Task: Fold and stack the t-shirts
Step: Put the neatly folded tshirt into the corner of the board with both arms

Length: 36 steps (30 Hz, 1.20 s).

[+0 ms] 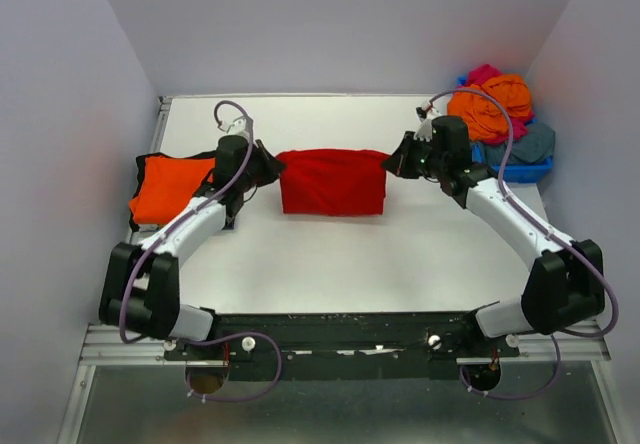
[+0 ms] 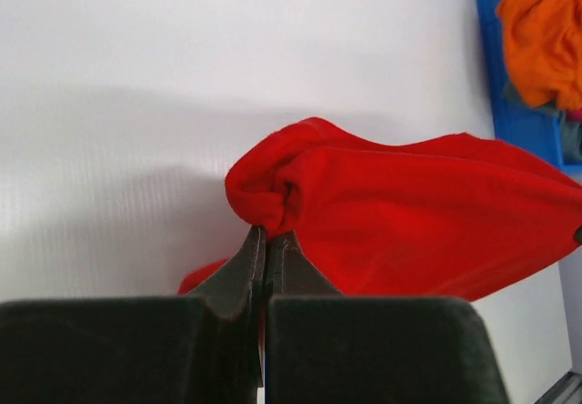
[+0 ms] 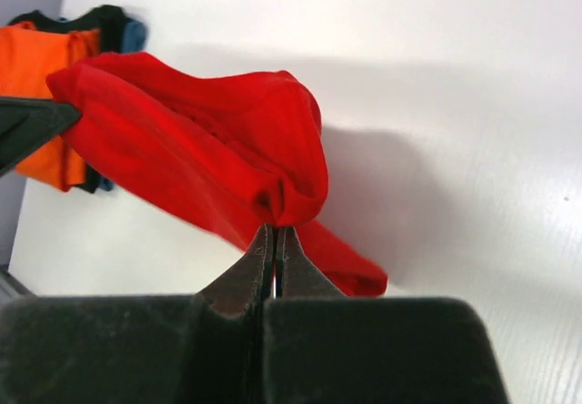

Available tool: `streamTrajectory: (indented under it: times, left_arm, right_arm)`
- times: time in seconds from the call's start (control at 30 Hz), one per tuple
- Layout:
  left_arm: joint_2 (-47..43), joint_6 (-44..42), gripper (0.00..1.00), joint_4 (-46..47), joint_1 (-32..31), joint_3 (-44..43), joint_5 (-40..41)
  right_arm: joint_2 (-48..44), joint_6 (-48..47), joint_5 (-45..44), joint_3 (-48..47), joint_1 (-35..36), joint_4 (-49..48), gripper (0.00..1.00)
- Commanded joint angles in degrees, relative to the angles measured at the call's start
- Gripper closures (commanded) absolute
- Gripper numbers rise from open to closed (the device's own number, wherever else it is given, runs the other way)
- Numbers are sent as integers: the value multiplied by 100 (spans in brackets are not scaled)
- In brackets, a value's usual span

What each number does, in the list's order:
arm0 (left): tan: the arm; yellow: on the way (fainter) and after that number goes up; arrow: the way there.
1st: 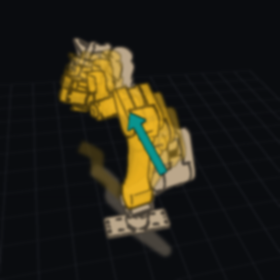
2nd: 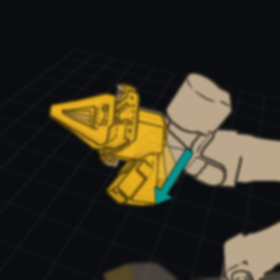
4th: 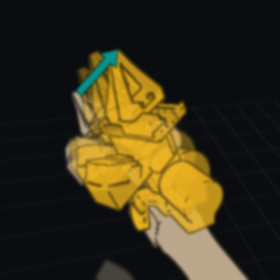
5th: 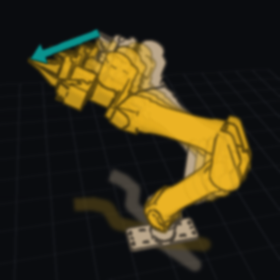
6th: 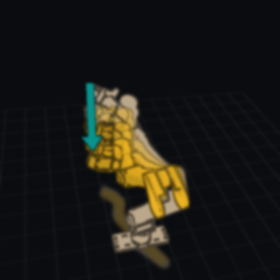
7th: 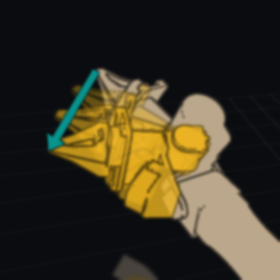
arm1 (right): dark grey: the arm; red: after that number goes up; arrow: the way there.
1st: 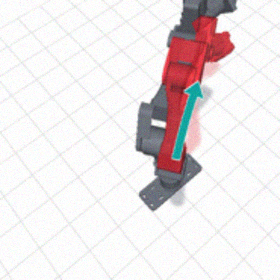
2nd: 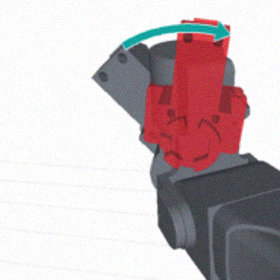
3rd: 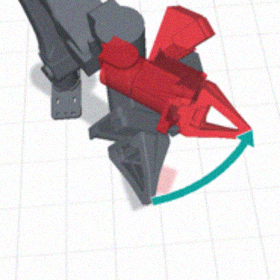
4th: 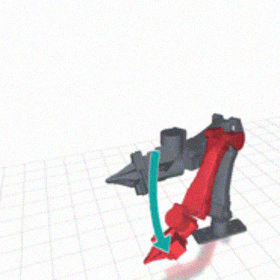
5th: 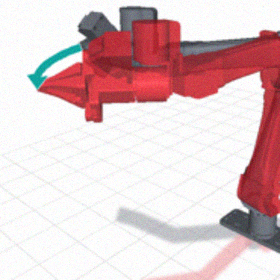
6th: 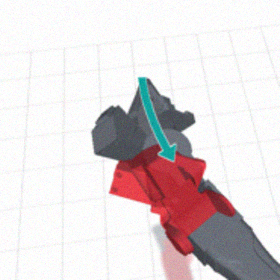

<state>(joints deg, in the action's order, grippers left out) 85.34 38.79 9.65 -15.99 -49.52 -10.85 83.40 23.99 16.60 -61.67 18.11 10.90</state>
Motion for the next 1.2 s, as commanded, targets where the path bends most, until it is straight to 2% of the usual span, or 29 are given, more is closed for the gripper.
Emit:
streamTrajectory:
  times: [0.0, 0.1, 0.23, 0.33, 0.47, 0.6, 0.83, 1.03, 1.17]
  left_arm:
    - [-1342, -108, 100, -655, 17, 57, 1040]
    - [-2002, -126, 100, -1708, 34, -337, 1838]
    - [-2346, -143, 100, -3352, 157, -1269, 3287]
    - [-2469, -213, 100, -4171, 359, -1832, 4115]
    - [-2549, -441, 100, -4787, 824, -2299, 4959]
    - [-2584, -600, 100, -4981, 1509, -2282, 5374]
    - [-2505, -1039, 100, -4631, 2485, -2062, 5814]
    - [-2233, -1144, 100, -3797, 2969, -1492, 5674]
    - [-1969, -1137, 100, -3611, 3119, -1534, 5655]
  right_arm:
    - [-490, -193, 132, -73, 333, -378, 99]
    - [-579, -88, 247, -397, 561, -378, 99]
    - [-351, -8, 274, -1179, 1080, -308, 99]
    - [0, 79, 247, -1768, 1563, -290, 99]
    - [624, 202, 89, -2523, 2265, -307, 99]
    - [1309, 308, -69, -3253, 2881, -307, 99]
    - [2452, 659, -148, -4177, 3401, -492, 99]
    - [3164, 897, -105, -4617, 3524, -580, 99]
    - [3613, 985, -34, -4977, 3533, -519, 99]
